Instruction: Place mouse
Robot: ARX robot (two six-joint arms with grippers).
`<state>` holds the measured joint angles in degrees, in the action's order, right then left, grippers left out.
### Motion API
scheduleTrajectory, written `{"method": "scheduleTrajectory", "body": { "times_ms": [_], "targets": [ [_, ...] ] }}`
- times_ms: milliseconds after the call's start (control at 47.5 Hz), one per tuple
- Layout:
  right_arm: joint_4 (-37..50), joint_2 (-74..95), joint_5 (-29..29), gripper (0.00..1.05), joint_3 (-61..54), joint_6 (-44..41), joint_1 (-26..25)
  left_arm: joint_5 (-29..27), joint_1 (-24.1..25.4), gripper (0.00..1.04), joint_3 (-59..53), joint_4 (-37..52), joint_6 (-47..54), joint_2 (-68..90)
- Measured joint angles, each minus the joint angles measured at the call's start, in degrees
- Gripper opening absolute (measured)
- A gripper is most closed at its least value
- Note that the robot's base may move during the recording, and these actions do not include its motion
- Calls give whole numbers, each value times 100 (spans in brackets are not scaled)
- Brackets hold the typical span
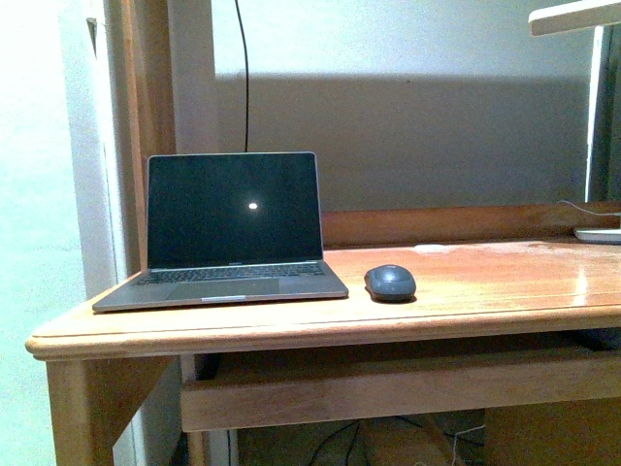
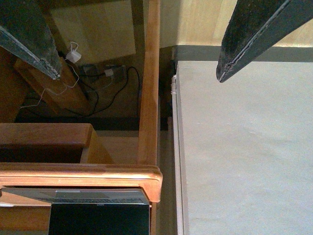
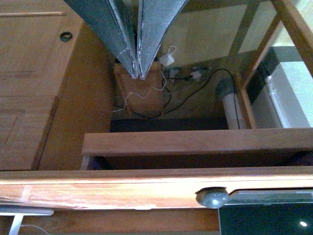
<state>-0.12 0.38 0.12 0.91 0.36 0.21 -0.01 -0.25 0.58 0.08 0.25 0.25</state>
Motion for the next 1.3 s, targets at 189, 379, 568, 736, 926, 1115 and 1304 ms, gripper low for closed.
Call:
{"method": "scheduleTrajectory", "body": {
  "times_ms": [189, 379, 568, 736, 926, 1115, 1304],
  "targets": [
    [0, -4, 2, 4, 0, -13, -2, 0, 0, 97, 0, 0, 2, 2],
    [0, -4, 0, 37, 0, -13, -4, 0, 0, 97, 0, 0, 0, 0],
    [0, -4, 0, 77, 0, -13, -4, 0, 0, 97, 0, 0, 2, 0],
    [0, -4, 0, 97, -2, -13, -4, 0, 0, 97, 0, 0, 2, 0],
    [0, -4, 0, 97, 0, -13, -7, 0, 0, 97, 0, 0, 2, 2],
    [0, -7, 0, 97, -2, -13, -7, 0, 0, 97, 0, 0, 0, 0],
    [0, -4, 0, 97, 0, -13, -7, 2, 0, 97, 0, 0, 0, 0]
  ]
}}
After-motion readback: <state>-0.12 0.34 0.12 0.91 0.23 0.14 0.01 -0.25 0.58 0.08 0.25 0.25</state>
